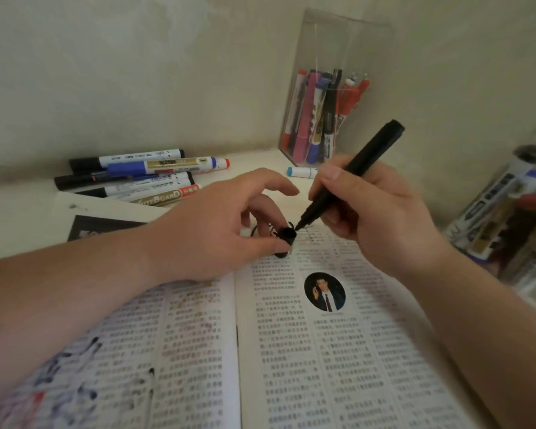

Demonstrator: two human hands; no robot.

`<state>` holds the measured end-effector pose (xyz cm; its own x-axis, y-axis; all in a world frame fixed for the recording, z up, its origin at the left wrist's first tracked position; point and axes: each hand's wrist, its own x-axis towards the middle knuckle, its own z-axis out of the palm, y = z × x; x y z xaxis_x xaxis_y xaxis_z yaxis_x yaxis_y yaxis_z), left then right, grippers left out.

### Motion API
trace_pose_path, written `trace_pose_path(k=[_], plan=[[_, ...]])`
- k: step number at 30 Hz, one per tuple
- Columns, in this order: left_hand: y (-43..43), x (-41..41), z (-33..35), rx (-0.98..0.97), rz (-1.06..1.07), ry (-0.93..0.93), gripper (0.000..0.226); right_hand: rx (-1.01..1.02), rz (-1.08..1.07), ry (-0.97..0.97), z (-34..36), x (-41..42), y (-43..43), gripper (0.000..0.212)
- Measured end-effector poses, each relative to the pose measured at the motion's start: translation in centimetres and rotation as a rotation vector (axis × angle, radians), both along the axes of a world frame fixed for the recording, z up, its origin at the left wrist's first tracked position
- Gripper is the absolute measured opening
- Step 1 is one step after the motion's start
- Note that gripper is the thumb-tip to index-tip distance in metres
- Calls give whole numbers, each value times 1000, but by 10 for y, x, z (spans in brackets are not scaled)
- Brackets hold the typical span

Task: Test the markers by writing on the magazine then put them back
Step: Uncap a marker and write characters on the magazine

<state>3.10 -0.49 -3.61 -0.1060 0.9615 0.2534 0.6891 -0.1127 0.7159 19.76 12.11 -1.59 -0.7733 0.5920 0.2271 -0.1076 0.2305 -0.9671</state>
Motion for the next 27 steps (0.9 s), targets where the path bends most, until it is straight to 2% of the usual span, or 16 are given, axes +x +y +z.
trace_pose_path(k=[2,4,6,9,12,14,17,20,24,27], plan=[[-1,2,2,-16,-12,-5,57,26,15,42,-2,-3,-4,22],[-2,3,4,-19,-15,4,58,97,25,20,-5,-4,-4,24],[-2,3,3,-26,-6,11,56,202,29,-58,-7,-4,-3,28],[-1,2,2,-17,15,28,50,337,17,-243,-7,-4,-7,22],[-1,1,3,-24,34,48,46,376,-5,-311,-4,-3,-11,25],[0,0,3,-25,34,43,45,398,-7,-287,-3,-3,-12,23],[1,0,1,-5,20,36,40,363,-1,-116,-2,-2,-9,30],[2,-2,-1,-8,0,31,34,304,-21,66,-3,-3,-4,18],[5,-5,-5,-13,-32,103,20,339,-30,73,-2,-3,-5,16],[7,-5,-6,35,-54,111,32,341,-15,70,-1,-3,-7,13]])
